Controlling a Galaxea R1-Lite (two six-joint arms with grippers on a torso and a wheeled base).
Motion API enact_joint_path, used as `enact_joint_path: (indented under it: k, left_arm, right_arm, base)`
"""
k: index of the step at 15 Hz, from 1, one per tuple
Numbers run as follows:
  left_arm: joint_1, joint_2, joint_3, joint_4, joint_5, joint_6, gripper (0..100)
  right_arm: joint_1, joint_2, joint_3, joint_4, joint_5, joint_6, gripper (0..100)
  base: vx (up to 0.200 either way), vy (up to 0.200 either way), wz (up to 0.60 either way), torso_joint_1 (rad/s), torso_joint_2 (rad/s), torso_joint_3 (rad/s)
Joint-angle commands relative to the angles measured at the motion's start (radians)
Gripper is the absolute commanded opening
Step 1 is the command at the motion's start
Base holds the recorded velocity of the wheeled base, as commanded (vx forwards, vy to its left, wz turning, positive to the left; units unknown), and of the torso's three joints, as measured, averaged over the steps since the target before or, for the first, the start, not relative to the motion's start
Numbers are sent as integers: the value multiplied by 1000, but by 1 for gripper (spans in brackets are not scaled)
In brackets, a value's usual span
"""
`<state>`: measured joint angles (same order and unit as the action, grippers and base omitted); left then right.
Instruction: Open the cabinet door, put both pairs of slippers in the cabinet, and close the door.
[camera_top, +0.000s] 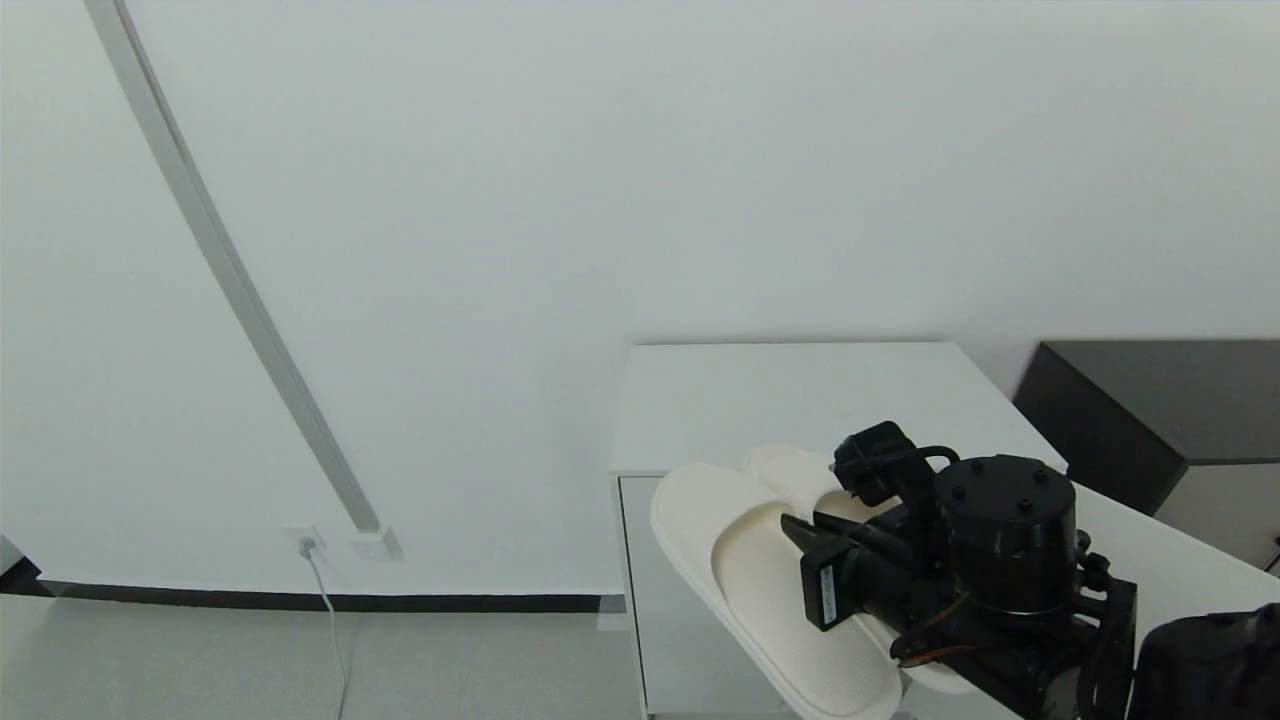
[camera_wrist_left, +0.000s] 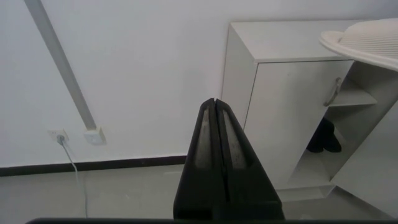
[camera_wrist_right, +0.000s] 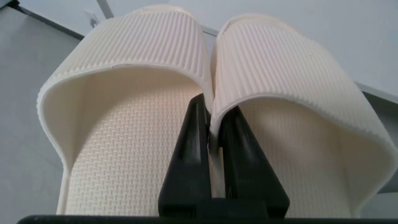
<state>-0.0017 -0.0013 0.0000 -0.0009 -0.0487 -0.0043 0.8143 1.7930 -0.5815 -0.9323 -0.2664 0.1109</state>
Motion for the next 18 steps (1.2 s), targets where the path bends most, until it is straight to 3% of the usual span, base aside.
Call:
enact_joint_path:
  k: [1, 4, 18]
  left_arm:
    - [0, 1, 0, -1, 0, 0, 0]
    - [2, 1, 0, -1, 0, 1, 0]
    - [2, 1, 0, -1, 0, 1, 0]
  right_arm:
    - [2, 5, 0, 0, 1, 0, 0]
    - [2, 9, 2, -3, 1, 1, 0]
    - [0, 14, 11, -6, 1, 1, 0]
  base:
    - [0, 0, 0, 0, 0, 0]
    - [0, 0, 0, 0, 0, 0]
    - [0, -200, 0, 2, 2, 3]
